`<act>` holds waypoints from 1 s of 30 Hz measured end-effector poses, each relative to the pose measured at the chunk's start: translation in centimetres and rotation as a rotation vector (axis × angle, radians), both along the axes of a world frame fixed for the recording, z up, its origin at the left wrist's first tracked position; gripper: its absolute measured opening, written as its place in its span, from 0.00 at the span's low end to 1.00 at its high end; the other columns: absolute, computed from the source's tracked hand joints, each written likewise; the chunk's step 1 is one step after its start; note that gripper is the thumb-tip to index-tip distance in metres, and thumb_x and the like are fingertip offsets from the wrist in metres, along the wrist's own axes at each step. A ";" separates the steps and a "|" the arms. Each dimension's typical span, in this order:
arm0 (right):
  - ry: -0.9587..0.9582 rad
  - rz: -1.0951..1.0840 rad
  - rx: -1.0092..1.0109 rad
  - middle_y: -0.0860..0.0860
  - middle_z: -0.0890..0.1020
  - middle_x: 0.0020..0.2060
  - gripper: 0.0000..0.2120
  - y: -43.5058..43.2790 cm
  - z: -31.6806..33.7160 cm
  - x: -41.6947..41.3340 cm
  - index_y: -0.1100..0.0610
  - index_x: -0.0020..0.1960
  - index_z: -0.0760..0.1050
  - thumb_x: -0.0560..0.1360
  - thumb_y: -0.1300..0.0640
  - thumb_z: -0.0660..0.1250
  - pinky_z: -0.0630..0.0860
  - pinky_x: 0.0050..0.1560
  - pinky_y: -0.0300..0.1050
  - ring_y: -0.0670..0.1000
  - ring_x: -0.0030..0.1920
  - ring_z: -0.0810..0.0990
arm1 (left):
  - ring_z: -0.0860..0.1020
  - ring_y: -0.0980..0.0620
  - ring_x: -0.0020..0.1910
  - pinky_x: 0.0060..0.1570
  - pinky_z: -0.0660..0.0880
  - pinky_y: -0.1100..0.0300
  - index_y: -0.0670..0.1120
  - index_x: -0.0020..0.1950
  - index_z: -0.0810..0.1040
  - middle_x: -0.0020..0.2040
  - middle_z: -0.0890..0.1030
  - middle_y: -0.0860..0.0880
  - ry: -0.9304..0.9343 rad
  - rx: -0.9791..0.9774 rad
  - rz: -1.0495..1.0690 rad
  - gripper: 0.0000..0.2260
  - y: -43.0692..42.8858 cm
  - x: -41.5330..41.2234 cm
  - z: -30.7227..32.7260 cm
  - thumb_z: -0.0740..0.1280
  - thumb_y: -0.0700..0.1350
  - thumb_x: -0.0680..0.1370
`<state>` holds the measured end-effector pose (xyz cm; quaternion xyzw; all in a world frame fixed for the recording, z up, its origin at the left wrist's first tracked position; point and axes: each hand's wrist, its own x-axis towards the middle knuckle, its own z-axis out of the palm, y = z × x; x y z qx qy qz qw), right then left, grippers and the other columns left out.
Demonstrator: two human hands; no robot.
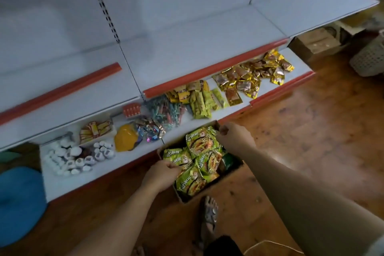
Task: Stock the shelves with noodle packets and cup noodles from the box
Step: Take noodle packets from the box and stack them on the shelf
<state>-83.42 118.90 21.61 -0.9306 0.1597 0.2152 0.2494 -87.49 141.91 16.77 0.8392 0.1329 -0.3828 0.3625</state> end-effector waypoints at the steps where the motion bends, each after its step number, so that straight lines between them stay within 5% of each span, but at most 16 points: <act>1: 0.045 -0.006 0.017 0.48 0.80 0.48 0.10 -1.3 -1.8 0.2 0.50 0.56 0.75 0.76 0.48 0.65 0.74 0.39 0.42 0.52 0.45 0.79 | 0.82 0.50 0.45 0.49 0.78 0.54 0.52 0.46 0.80 0.46 0.83 0.50 0.034 0.008 0.008 0.10 -1.3 0.0 -1.1 0.66 0.57 0.77; 4: 0.155 -0.039 0.046 0.50 0.81 0.54 0.16 -4.3 -6.9 0.9 0.50 0.62 0.75 0.75 0.48 0.66 0.77 0.47 0.46 0.54 0.50 0.79 | 0.81 0.50 0.45 0.43 0.73 0.59 0.51 0.51 0.81 0.50 0.82 0.48 0.109 0.019 0.029 0.10 -4.6 0.2 -4.9 0.65 0.55 0.79; 8: 0.269 -0.067 0.084 0.51 0.80 0.55 0.20 -6.2 -13.6 1.5 0.51 0.67 0.73 0.76 0.49 0.66 0.77 0.50 0.46 0.54 0.51 0.79 | 0.79 0.49 0.51 0.51 0.73 0.57 0.51 0.53 0.80 0.55 0.81 0.49 0.174 0.043 0.026 0.09 -6.7 0.5 -10.4 0.65 0.54 0.80; 13: 0.386 -0.064 0.136 0.48 0.77 0.40 0.19 -5.8 -22.1 1.7 0.52 0.67 0.73 0.77 0.51 0.64 0.70 0.33 0.42 0.48 0.36 0.75 | 0.80 0.47 0.50 0.52 0.78 0.50 0.53 0.50 0.78 0.52 0.82 0.48 0.262 0.113 -0.023 0.06 -7.6 1.5 -17.7 0.67 0.54 0.79; 15: 0.400 -0.053 0.153 0.48 0.77 0.39 0.20 -5.6 -25.4 2.1 0.54 0.68 0.72 0.77 0.51 0.64 0.74 0.34 0.45 0.48 0.34 0.74 | 0.81 0.47 0.48 0.51 0.78 0.49 0.53 0.50 0.79 0.51 0.82 0.47 0.286 0.135 -0.030 0.07 -7.9 2.1 -20.9 0.67 0.55 0.79; 19: 0.367 -0.101 0.184 0.54 0.77 0.62 0.26 -5.5 -31.3 3.6 0.54 0.76 0.63 0.79 0.51 0.64 0.77 0.46 0.48 0.53 0.45 0.78 | 0.78 0.50 0.49 0.54 0.77 0.51 0.50 0.69 0.72 0.54 0.78 0.51 0.308 0.196 -0.049 0.20 -8.3 2.8 -27.2 0.68 0.53 0.79; 23: 0.255 -0.238 0.233 0.52 0.73 0.68 0.30 -5.3 -37.4 5.6 0.51 0.77 0.60 0.78 0.50 0.65 0.71 0.36 0.43 0.49 0.40 0.74 | 0.75 0.44 0.63 0.59 0.75 0.48 0.52 0.76 0.63 0.74 0.67 0.48 0.258 0.260 -0.091 0.28 -8.2 2.9 -32.6 0.68 0.48 0.79; 27: 0.201 -0.273 0.201 0.53 0.66 0.73 0.37 -4.5 -41.5 6.2 0.52 0.77 0.58 0.74 0.44 0.68 0.74 0.62 0.58 0.57 0.66 0.71 | 0.66 0.44 0.71 0.63 0.68 0.45 0.51 0.75 0.63 0.73 0.63 0.48 0.190 0.392 -0.195 0.27 -7.9 2.6 -36.5 0.69 0.48 0.79; 30: 0.142 -0.321 0.162 0.53 0.66 0.73 0.40 -4.1 -42.9 6.3 0.54 0.77 0.59 0.72 0.41 0.71 0.69 0.68 0.58 0.56 0.72 0.65 | 0.66 0.44 0.70 0.61 0.70 0.47 0.49 0.72 0.66 0.71 0.66 0.47 0.122 0.426 -0.263 0.25 -7.6 1.7 -38.4 0.70 0.48 0.77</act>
